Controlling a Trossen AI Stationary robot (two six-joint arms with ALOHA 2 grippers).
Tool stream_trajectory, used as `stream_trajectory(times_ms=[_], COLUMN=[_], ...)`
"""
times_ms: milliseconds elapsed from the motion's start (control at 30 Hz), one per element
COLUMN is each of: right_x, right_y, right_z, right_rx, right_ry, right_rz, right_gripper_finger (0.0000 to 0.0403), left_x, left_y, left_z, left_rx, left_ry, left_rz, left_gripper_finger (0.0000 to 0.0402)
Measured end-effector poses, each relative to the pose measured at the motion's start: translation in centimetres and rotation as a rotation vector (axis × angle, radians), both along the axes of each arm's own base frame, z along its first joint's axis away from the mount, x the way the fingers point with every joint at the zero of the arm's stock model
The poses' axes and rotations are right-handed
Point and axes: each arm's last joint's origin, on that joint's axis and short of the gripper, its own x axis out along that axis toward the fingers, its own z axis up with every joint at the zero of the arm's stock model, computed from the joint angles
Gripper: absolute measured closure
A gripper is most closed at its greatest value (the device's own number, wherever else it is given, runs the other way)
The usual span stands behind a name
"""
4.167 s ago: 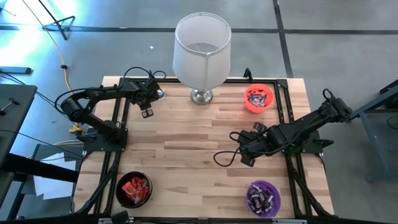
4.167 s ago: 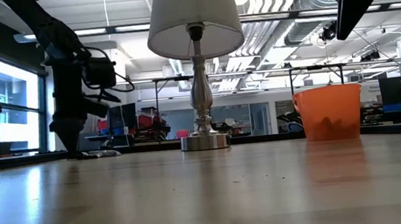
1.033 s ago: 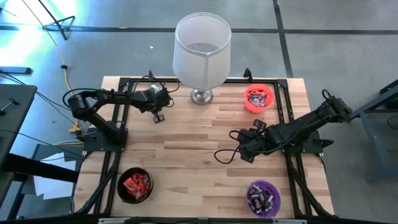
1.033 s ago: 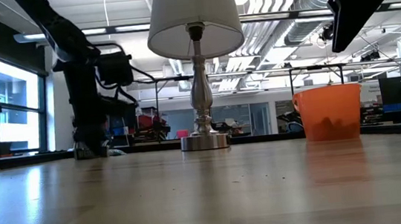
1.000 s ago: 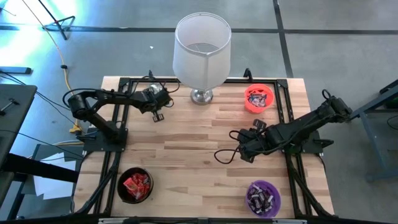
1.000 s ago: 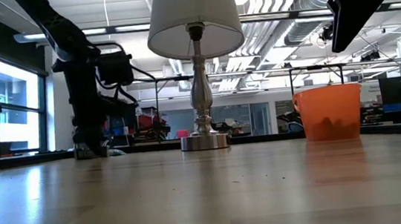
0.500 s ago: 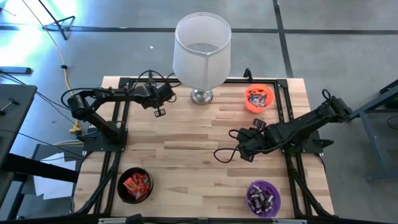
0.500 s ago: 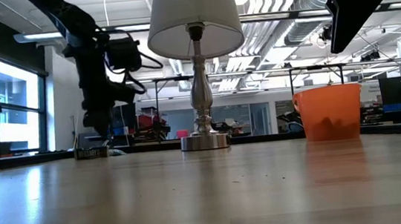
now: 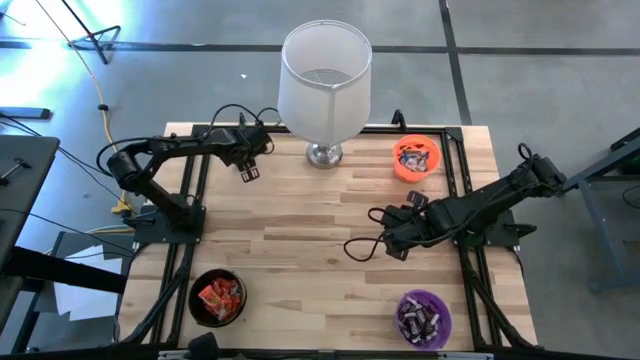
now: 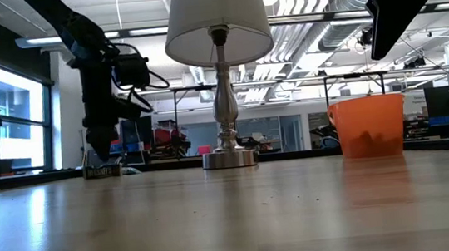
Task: Sort candy
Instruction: Put the brown chocolate bar into the violet bucket
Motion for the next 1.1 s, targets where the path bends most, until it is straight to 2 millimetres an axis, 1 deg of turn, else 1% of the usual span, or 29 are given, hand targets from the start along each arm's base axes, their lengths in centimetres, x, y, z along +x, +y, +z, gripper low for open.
stream_trajectory(times_ms=[100,200,400,533,667,733,800,933,967,1000,1100], right_x=[0.0,0.0,0.0,0.0,0.0,0.0,0.0,0.0,0.0,0.0,0.0], right_y=[0.0,0.0,0.0,0.0,0.0,0.0,0.0,0.0,0.0,0.0,0.0], right_z=[0.0,0.0,0.0,0.0,0.0,0.0,0.0,0.0,0.0,0.0,0.0], right_rx=[0.000,0.001,0.001,0.011,0.010,0.010,0.009,0.008,0.007,0.006,0.006], right_ry=[-0.001,-0.001,-0.001,0.003,0.003,0.003,0.004,0.006,0.006,0.007,0.008], right_rz=[-0.002,-0.003,-0.003,-0.001,-0.001,-0.001,0.002,0.008,0.009,0.011,0.013], right_gripper_finger=[0.0268,0.0268,0.0268,0.0268,0.0268,0.0268,0.0268,0.0268,0.0268,0.0268,0.0268], left_x=[-0.6,-1.1,-1.6,-1.1,-0.9,-1.0,-1.0,-1.2,-1.2,-1.2,-1.1], left_y=[0.7,1.4,2.7,2.6,2.3,2.2,2.1,1.9,1.8,1.8,1.5], left_z=[-0.2,-0.8,-3.1,-3.7,-3.9,-3.9,-4.0,-4.0,-4.0,-4.0,-3.6], left_rx=[-0.016,-0.062,-0.115,-0.112,-0.113,-0.123,-0.135,-0.150,-0.149,-0.147,-0.144], left_ry=[-0.007,-0.020,0.042,0.088,0.088,0.078,0.072,0.071,0.067,0.060,0.045], left_rz=[0.034,0.070,0.125,0.113,0.130,0.166,0.194,0.231,0.243,0.255,0.254], left_gripper_finger=[0.0234,0.0233,0.0233,0.0233,0.0237,0.0248,0.0275,0.0368,0.0382,0.0387,0.0385])
